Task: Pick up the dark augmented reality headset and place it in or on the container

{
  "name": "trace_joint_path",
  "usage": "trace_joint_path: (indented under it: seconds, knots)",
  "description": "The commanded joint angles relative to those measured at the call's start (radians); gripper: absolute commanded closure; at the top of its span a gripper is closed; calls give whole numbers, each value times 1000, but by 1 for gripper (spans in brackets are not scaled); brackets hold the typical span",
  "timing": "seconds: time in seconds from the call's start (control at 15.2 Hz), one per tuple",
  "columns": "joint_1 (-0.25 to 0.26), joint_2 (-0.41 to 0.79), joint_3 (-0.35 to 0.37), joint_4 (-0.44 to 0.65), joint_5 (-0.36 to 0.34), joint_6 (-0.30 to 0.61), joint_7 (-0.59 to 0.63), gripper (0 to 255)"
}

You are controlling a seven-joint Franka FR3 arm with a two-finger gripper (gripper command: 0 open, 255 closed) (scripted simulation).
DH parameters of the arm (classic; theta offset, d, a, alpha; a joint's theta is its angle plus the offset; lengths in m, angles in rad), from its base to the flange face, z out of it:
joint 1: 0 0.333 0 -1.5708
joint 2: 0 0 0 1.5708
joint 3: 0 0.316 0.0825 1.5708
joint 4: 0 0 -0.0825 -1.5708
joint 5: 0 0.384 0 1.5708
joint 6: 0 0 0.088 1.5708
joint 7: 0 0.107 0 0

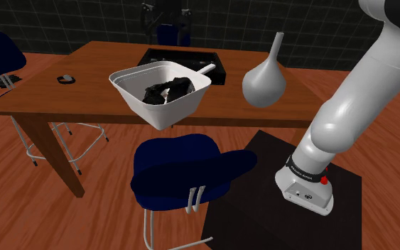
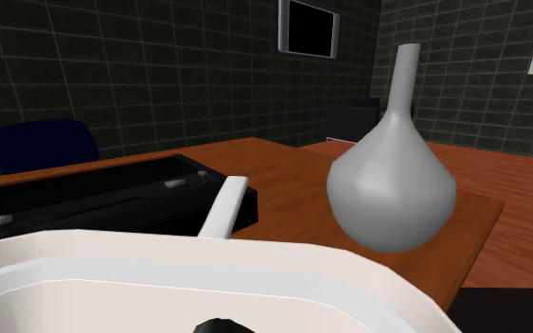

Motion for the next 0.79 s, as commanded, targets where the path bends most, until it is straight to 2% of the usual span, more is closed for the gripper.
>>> trace_joint_path:
  seconds: [0.0, 0.26, 0.73]
  knots:
    - [-1, -11, -2, -11, 5, -3, -3, 0]
    - [3, 2, 4, 130, 0, -134, -1, 0]
    - [3, 2, 4, 130, 0, -134, -1, 0]
